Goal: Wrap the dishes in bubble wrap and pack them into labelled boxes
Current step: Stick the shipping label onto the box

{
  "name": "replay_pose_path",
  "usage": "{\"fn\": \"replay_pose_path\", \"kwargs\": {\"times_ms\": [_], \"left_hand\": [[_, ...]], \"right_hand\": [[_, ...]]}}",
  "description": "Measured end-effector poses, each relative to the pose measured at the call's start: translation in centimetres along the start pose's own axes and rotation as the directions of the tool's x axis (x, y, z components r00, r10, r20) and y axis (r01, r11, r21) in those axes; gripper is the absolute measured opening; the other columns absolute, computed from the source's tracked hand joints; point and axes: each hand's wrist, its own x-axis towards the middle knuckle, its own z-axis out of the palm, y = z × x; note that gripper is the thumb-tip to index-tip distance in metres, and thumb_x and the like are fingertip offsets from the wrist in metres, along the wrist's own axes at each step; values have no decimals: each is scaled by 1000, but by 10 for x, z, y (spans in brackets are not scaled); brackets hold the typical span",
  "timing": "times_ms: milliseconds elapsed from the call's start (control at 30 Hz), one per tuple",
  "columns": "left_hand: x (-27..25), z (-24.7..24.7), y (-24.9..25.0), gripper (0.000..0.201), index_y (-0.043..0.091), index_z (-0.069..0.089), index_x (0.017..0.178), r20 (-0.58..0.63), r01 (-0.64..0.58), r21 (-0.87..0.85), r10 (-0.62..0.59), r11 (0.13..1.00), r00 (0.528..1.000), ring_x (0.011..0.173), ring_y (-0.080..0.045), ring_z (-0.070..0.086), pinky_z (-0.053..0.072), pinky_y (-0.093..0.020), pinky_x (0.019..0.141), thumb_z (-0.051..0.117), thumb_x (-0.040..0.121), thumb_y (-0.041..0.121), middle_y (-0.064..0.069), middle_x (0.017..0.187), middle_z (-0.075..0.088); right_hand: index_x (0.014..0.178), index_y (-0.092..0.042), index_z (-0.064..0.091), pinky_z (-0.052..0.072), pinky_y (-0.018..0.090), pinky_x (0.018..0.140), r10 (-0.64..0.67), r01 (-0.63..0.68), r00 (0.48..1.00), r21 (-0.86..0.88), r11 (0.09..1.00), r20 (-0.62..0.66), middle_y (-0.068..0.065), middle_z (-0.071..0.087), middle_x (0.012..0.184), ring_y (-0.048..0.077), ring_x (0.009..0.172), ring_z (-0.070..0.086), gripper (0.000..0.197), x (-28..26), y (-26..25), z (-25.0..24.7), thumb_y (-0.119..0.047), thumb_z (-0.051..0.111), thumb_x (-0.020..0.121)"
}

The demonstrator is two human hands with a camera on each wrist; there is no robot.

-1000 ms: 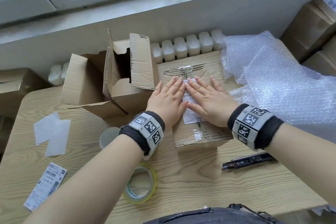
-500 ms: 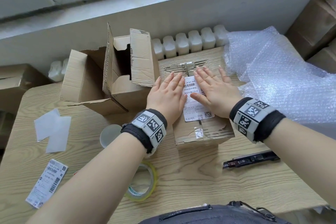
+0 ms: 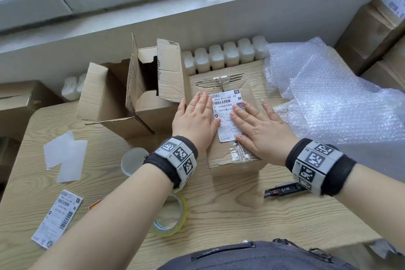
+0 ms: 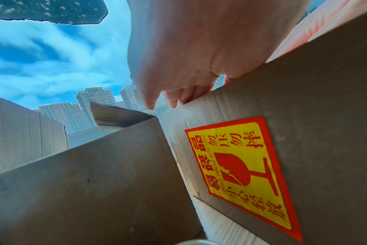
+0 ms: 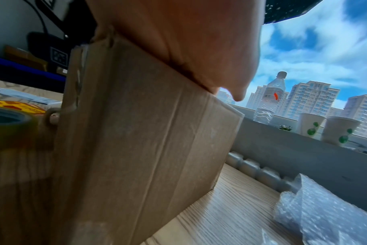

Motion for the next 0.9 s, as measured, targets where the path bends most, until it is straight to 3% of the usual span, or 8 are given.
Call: {"fn": "replay_pose_path", "kwargs": {"times_ms": [167, 367, 500, 567, 633, 767, 900], "left_hand": [[-30, 4, 13, 65, 18, 2, 152, 17, -124, 16, 124, 992, 992, 146, -12, -9, -6, -42, 118, 18, 99, 52, 4, 160, -3], [-57, 14, 14, 58, 19, 0, 152, 26, -137, 21, 137, 990, 990, 146, -10, -10, -5, -42, 119, 13, 101, 44, 4, 160, -7], [-56, 15, 14, 57, 19, -1, 152, 36, -138, 29, 137, 990, 990, 146, -10, -10, -4, -42, 119, 12, 102, 42, 4, 160, -8], [-55, 17, 15, 57, 18, -1, 152, 27, -136, 11, 135, 991, 990, 146, -10, -11, -4, -41, 119, 13, 102, 42, 4, 160, -8], [-56, 17, 16, 58, 18, 0, 152, 17, -141, -8, 141, 990, 990, 146, -10, -11, -4, -40, 119, 13, 102, 42, 3, 160, -8], [-60, 17, 17, 60, 17, -2, 152, 21, -144, -10, 144, 990, 989, 146, -11, -12, -5, -40, 119, 13, 101, 45, 2, 160, -9], [-74, 25, 20, 73, 18, 6, 152, -7, -242, -17, 242, 970, 970, 147, -12, -5, -8, -39, 118, -6, 90, 54, 1, 160, 1]], "right_hand": [[150, -25, -7, -12, 46, 116, 28, -29, 1000, 13, 1000, 10, -10, -14, 157, 13, 145, -15, 93, -2, -4, 1, -57, -23, 65], [151, -21, -6, -17, 45, 113, 10, -10, 1000, -18, 1000, 3, -5, -12, 158, 13, 145, -14, 85, -6, -14, 2, -57, -19, 75], [151, -16, 7, -18, 40, 111, -152, 152, 988, -15, 988, -36, -2, 4, 159, 13, 146, -2, 98, -26, -31, 13, -61, -32, 73], [148, -14, 24, -12, 39, 113, -175, 176, 983, 19, 984, -45, 0, 22, 155, 14, 144, 10, 96, -34, -31, 18, -62, -24, 81], [147, -14, 29, -9, 38, 113, -147, 149, 988, 40, 988, -43, 1, 26, 153, 13, 142, 11, 95, -37, -25, 19, -66, -20, 83], [151, -17, -2, -20, 37, 111, -9, 10, 999, 22, 1000, -45, -2, -10, 157, 6, 135, -23, 112, -37, -17, 18, -72, -38, 60], [150, -17, -5, -19, 37, 112, 6, -5, 1000, 43, 999, -25, -5, -19, 152, 5, 133, -27, 113, -38, -20, 19, -73, -37, 58]]}}
